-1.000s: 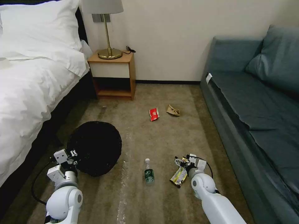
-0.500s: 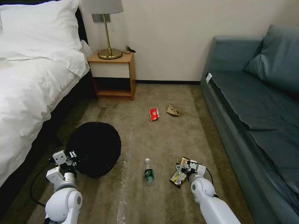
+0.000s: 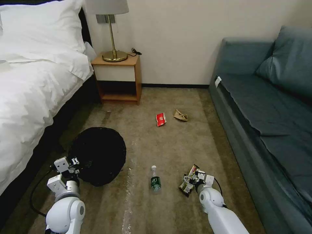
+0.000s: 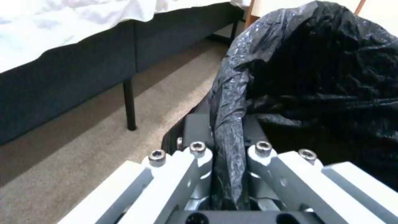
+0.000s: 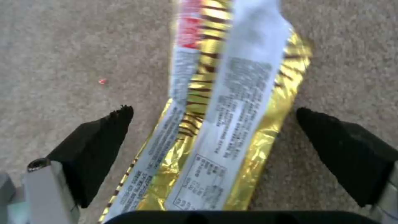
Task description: Pick up the trash bin, then pick up the garbage on the floor and place it into the trash bin.
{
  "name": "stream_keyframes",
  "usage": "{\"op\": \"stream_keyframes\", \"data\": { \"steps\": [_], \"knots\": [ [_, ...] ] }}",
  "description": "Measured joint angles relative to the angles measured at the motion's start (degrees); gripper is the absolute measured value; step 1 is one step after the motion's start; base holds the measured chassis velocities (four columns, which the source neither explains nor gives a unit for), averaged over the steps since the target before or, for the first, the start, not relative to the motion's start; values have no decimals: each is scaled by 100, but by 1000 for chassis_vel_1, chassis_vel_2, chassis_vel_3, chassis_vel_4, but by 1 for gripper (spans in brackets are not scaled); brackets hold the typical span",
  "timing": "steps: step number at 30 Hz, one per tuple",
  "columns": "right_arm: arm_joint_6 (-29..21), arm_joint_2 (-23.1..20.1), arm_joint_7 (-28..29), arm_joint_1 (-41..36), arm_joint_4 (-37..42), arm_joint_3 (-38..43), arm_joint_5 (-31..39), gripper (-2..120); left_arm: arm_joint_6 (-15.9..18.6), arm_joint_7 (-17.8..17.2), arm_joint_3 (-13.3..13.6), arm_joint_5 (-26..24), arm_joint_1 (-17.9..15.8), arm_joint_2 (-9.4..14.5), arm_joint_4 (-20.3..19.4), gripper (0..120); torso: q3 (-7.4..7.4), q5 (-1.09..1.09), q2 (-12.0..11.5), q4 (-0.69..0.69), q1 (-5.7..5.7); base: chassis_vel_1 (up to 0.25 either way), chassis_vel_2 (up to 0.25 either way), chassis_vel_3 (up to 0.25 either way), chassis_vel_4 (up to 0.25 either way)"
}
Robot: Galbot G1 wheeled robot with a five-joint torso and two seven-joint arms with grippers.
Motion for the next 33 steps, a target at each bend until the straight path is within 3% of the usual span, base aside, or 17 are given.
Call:
{"op": "stream_keyframes", "data": {
  "steps": [7,10,13,16,23,25,29,33],
  "knots": [
    [189,16,-32,-23,-89,43,-114,84,0,-3,-3,8,18,-2,-26,5,0,-2,0,-1,0,0,0,0,0],
    [246,13,-32,-56,-65,75,-175,66,-2,-8,-2,10,20,0,-30,5,0,-2,0,-2,0,0,0,0,0],
    [263,11,-32,-67,-54,80,-195,60,-4,-9,-2,10,22,2,-30,5,0,-1,0,-2,0,0,0,0,0],
    [290,17,-78,-93,-26,100,-270,44,-8,-10,-3,6,31,5,-31,5,0,2,0,0,0,0,0,0,0],
    [309,15,-108,-120,75,108,-312,22,-8,-12,-7,-2,24,20,-22,5,0,2,0,0,0,0,0,0,0],
    [351,10,-105,-129,132,106,-339,10,-8,-17,11,-6,6,15,-20,5,0,0,0,0,0,0,0,0,0],
    [366,11,-104,-134,135,105,-357,1,-8,-17,28,-7,8,1,-21,5,0,0,0,-1,0,0,0,0,0],
    [535,32,-148,-103,-10,125,-470,0,-8,-21,28,-7,29,-1,-26,5,0,0,0,0,0,0,0,0,0]
  ]
}}
